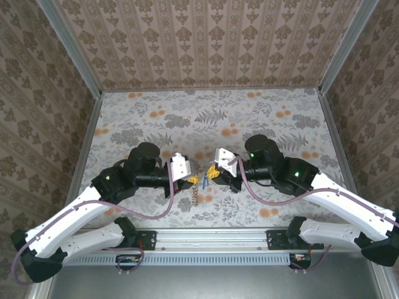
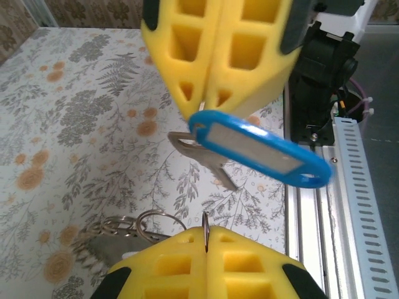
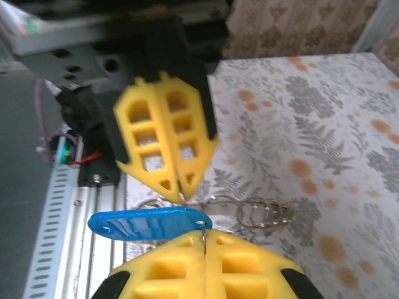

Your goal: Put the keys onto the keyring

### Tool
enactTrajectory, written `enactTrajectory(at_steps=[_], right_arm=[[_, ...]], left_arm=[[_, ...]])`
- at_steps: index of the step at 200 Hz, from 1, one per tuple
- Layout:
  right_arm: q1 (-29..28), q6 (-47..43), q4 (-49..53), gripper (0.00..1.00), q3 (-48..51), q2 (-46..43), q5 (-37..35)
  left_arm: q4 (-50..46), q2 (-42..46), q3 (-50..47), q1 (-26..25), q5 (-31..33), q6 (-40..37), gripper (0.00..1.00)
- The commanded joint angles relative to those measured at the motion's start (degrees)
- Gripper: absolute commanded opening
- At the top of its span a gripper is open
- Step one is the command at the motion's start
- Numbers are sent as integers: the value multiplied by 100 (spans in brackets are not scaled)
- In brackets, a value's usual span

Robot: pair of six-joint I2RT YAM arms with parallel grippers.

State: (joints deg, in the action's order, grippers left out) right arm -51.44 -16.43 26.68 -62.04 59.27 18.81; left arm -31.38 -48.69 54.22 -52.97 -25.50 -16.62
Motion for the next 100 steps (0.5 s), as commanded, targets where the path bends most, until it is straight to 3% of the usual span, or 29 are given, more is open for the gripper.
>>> enactTrajectory(at_steps=[1, 47, 100], right_arm=[[-48, -85, 256, 0, -126, 219, -790], [-64, -12, 769, 0, -499, 840, -1781], [-267, -113, 118, 0, -232, 532, -917]], left_arm=[[124, 271, 212, -39, 317, -105, 0], [209, 501, 235, -101, -16, -34, 0], [570, 351, 103, -185, 78, 50, 0]])
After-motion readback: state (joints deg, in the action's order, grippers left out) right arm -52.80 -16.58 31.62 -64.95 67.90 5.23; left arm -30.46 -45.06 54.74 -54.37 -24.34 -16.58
